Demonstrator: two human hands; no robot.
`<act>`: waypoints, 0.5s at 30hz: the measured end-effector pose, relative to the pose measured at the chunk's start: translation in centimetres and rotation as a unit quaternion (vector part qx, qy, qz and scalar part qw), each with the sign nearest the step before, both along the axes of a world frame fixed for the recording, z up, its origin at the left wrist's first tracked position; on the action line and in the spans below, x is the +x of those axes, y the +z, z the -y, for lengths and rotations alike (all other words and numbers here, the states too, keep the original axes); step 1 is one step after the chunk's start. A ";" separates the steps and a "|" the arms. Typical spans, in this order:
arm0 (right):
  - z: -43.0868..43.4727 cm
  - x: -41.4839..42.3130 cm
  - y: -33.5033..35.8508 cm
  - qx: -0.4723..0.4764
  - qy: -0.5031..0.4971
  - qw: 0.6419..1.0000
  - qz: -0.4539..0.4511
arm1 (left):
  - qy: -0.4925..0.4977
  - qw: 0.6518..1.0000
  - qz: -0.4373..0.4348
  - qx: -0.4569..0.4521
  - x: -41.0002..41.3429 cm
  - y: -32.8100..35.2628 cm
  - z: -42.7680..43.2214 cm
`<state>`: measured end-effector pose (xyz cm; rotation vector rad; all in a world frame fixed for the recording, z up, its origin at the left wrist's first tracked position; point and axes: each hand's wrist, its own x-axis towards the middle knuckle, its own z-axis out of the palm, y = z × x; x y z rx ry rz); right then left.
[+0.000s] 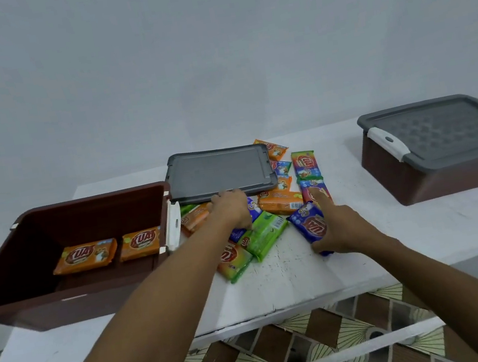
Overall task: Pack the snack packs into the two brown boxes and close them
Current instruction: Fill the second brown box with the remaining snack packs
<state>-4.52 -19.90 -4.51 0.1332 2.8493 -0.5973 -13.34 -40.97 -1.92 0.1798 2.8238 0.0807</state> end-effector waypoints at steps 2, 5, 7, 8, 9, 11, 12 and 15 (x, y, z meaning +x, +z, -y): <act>0.0 -0.2 0.1 0.001 0.004 1.000 0.017 | 0.004 0.999 -0.019 0.030 -0.3 0.3 0.1; 0.2 -0.6 0.3 -0.087 -0.033 0.994 0.061 | 0.011 0.995 -0.040 0.086 -1.1 0.9 0.1; 0.2 -0.9 0.5 -0.146 -0.069 0.984 0.072 | 0.011 0.995 -0.027 0.093 -1.3 1.3 0.1; 0.2 -0.9 0.5 -0.153 -0.076 0.983 0.069 | 0.007 0.996 -0.016 0.083 -1.0 1.5 0.1; 0.2 -1.0 0.5 -0.152 -0.078 0.983 0.063 | 0.003 0.998 -0.006 0.069 -0.8 1.3 0.1; 0.2 -0.9 0.4 -0.156 -0.080 0.983 0.048 | 0.005 0.999 -0.003 0.049 -0.5 0.5 0.0; 0.3 -0.9 0.4 -0.165 -0.082 0.982 0.040 | 0.004 0.999 -0.007 0.043 -0.4 0.1 -0.1; 0.4 -0.7 0.4 -0.194 -0.098 0.976 0.025 | 0.021 0.999 -0.003 0.033 -0.3 -0.7 -0.2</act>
